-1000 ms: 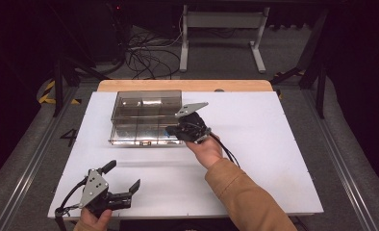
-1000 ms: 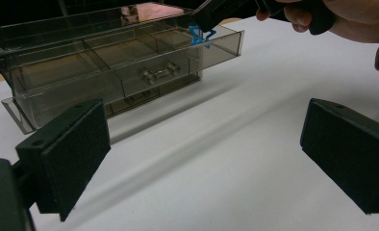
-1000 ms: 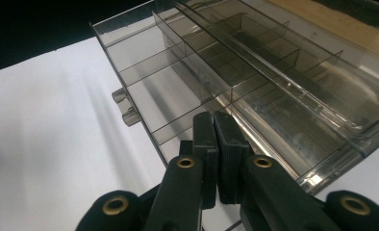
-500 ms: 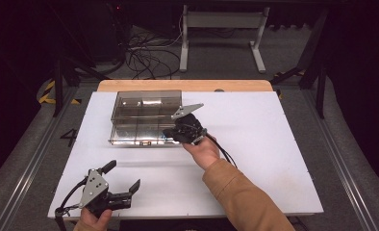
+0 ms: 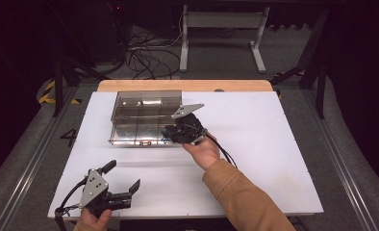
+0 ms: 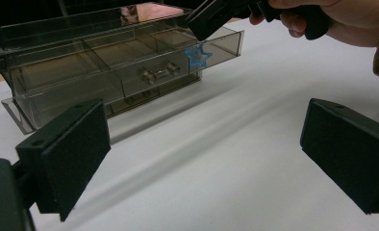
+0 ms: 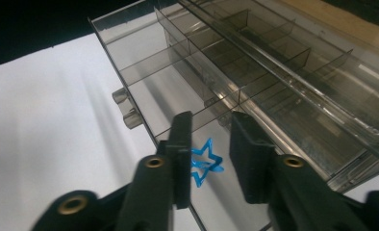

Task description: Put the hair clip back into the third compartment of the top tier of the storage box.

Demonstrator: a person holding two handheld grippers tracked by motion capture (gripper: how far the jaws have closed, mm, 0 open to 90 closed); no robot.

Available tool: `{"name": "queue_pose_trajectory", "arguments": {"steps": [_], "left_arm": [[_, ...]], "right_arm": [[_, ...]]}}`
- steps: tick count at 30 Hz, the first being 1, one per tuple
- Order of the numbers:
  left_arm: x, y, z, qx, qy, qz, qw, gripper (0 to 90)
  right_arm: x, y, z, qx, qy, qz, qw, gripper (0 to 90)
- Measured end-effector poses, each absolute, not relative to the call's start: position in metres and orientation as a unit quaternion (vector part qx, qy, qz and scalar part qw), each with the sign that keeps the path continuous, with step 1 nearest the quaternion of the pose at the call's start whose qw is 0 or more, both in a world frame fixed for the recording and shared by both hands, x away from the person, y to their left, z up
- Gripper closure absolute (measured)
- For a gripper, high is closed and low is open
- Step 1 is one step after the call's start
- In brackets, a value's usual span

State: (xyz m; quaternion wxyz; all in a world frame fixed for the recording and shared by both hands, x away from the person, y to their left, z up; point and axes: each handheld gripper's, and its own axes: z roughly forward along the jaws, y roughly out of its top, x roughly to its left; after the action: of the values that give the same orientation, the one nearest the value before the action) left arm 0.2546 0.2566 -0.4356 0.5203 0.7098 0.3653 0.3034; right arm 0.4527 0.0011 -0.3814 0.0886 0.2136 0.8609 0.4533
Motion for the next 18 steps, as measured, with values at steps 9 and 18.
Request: {"name": "queue_pose_trajectory", "arguments": {"steps": [9, 18], "left_arm": [[0.255, 0.256, -0.436, 0.710, 0.364, 0.304, 0.520, 4.0], [0.255, 0.256, -0.436, 0.711, 0.365, 0.304, 0.519, 4.1]], "right_arm": [[0.444, -0.008, -0.366, 0.201, 0.848, 0.477, 0.117, 42.7], [0.438, -0.016, -0.356, 0.194, 0.843, 0.485, 0.129, 38.8]]}}
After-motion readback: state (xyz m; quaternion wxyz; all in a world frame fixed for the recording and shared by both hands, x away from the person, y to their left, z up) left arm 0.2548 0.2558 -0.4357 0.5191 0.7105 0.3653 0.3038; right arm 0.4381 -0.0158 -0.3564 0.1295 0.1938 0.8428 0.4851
